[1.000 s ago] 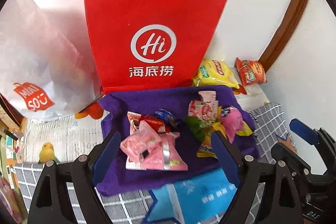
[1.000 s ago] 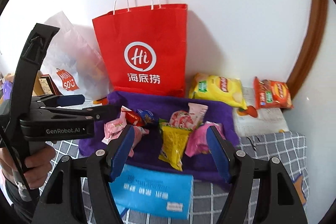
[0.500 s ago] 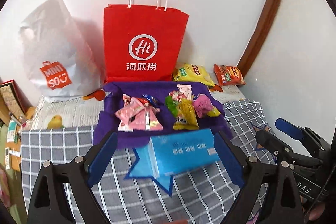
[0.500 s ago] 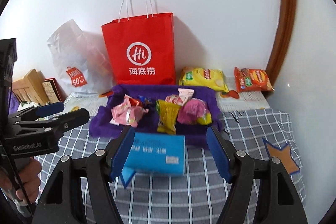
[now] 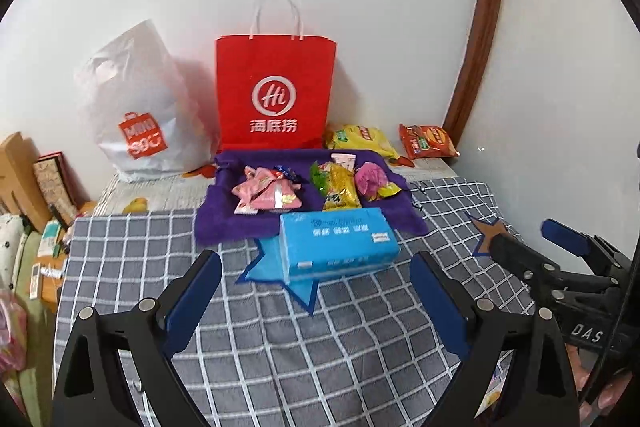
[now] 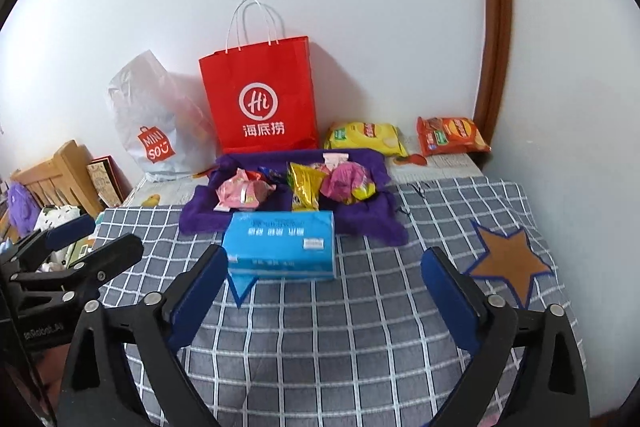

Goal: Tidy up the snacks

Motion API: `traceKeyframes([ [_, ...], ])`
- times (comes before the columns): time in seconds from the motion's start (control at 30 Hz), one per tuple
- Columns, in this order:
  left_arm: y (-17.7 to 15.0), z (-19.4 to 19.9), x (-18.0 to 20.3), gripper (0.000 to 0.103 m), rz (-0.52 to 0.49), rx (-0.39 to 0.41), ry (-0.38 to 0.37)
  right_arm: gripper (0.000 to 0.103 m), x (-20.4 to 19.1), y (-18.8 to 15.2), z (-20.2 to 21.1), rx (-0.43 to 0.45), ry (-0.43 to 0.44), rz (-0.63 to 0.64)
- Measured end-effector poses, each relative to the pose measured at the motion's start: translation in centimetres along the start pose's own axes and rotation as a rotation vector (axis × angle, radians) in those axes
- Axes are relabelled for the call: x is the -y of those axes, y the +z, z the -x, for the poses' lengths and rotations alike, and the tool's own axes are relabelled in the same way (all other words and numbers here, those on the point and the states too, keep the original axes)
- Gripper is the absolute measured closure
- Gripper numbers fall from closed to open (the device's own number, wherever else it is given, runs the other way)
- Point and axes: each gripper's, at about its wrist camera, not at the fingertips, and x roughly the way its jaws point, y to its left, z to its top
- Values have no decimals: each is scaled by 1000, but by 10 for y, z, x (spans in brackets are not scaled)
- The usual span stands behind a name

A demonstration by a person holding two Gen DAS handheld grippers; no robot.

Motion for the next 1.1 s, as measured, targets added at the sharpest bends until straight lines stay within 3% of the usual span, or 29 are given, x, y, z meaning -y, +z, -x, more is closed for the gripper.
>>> traceKeyframes([
  [0.5, -39, 45, 10, 8, 21, 38, 25, 2, 3, -42, 53, 52, -6, 33],
  [1.1, -41, 63, 17, 8, 6, 62, 35, 2, 4, -47, 74, 91, 12, 34],
])
